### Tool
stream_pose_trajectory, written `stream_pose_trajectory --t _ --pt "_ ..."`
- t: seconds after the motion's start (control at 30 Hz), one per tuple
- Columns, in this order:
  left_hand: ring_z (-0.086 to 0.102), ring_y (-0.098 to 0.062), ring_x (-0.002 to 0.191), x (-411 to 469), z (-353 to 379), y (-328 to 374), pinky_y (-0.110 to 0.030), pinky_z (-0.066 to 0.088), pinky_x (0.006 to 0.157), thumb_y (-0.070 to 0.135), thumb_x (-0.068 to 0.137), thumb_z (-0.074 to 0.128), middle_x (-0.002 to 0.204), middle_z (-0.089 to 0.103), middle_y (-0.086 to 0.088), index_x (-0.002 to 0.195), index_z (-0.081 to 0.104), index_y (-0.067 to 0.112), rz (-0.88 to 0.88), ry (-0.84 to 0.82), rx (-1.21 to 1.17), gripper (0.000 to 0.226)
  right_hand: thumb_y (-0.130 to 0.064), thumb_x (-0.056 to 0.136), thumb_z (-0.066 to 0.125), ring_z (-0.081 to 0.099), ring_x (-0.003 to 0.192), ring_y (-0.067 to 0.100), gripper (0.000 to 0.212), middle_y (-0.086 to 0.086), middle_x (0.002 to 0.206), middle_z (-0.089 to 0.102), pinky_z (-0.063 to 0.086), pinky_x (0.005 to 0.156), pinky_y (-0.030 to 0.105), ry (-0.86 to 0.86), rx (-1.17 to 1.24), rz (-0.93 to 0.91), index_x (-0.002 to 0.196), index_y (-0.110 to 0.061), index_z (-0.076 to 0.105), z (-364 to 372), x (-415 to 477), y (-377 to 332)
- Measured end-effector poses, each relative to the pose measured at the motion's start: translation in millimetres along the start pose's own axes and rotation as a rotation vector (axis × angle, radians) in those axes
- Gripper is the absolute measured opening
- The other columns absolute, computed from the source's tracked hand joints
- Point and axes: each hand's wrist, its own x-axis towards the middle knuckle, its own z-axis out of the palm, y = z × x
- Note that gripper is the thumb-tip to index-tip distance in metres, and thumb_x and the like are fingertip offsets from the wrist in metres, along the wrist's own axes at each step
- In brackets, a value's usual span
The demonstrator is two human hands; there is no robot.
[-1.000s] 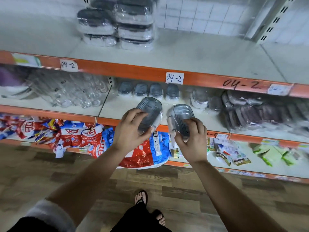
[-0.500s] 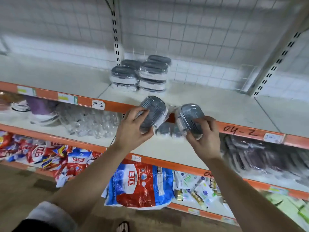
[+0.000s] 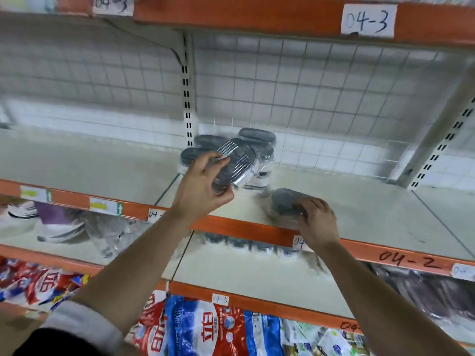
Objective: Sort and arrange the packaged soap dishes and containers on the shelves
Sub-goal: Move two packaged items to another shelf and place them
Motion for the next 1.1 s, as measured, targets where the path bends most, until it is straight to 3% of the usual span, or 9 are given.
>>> stream_pose_trajectory --t 0.17,0.33,0.5,0.63,0.77,0.87,0.97,1.1 --pt "0.052 -0.024 0.122 46 -3 -48 -0.038 0.047 0.102 0.045 0.073 0.060 0.135 0.046 -0.011 0.131 0.058 0.008 -0.023 -0.032 -0.063 0.069 -0.026 0.084 0.061 0.048 0.109 0.035 0.026 0.010 0.108 0.060 0.045 0.088 0.044 0.086 -0.027 0.134 0.104 -0.009 0.066 25 28 -17" --pt "0.038 -0.023 0.135 92 5 -103 -0.032 0.032 0.113 0.042 0.071 0.074 0.149 0.033 -0.008 0.138 0.052 0.016 -0.162 -0.158 -0.053 0.076 -0.031 0.086 0.061 0.048 0.105 0.034 0.022 0.010 0.105 0.060 0.043 0.083 0.043 0.136 -0.086 0.219 0.097 -0.011 0.063 39 54 -19" --pt "0.045 -0.022 0.126 129 23 -148 -0.017 0.026 0.104 0.029 0.066 0.084 0.136 0.045 -0.009 0.131 0.059 0.013 -0.281 -0.287 -0.102 0.072 -0.033 0.078 0.050 0.051 0.099 0.037 0.032 0.013 0.099 0.060 0.043 0.076 0.042 0.201 -0.097 0.208 0.092 -0.008 0.064 43 60 -17" --pt "0.048 -0.018 0.119 146 40 -173 -0.015 0.027 0.097 0.015 0.071 0.084 0.127 0.049 -0.006 0.126 0.063 0.014 -0.303 -0.435 -0.214 0.059 -0.033 0.077 0.050 0.052 0.098 0.038 0.031 0.011 0.098 0.062 0.045 0.074 0.042 0.239 -0.107 0.198 0.090 -0.009 0.064 45 60 -18" --pt "0.052 -0.019 0.121 160 50 -191 -0.019 0.034 0.097 0.008 0.082 0.075 0.130 0.057 -0.005 0.124 0.065 0.016 -0.248 -0.583 -0.236 0.044 -0.042 0.077 0.037 0.051 0.099 0.037 0.045 0.010 0.098 0.062 0.048 0.076 0.043 0.247 -0.087 0.191 0.091 -0.009 0.063 46 61 -20" --pt "0.051 -0.021 0.127 165 55 -196 -0.022 0.033 0.105 0.001 0.085 0.069 0.134 0.059 -0.007 0.126 0.065 0.012 -0.176 -0.603 -0.218 0.042 -0.043 0.078 0.036 0.051 0.098 0.037 0.046 0.010 0.097 0.063 0.048 0.078 0.044 0.256 -0.080 0.190 0.091 -0.008 0.063 45 61 -21" --pt "0.050 -0.020 0.128 163 63 -193 -0.019 0.033 0.102 -0.005 0.084 0.065 0.138 0.056 -0.006 0.127 0.064 0.014 -0.211 -0.595 -0.217 0.047 -0.042 0.078 0.037 0.053 0.099 0.038 0.046 0.010 0.096 0.065 0.049 0.080 0.044 0.255 -0.063 0.189 0.091 -0.007 0.064 43 62 -23" --pt "0.055 -0.017 0.121 153 72 -185 -0.021 0.035 0.098 0.015 0.082 0.073 0.129 0.063 -0.001 0.118 0.067 0.020 -0.250 -0.501 -0.259 0.037 -0.040 0.079 0.038 0.057 0.101 0.039 0.044 0.010 0.094 0.068 0.050 0.083 0.043 0.245 -0.046 0.177 0.090 -0.006 0.064 42 61 -23"
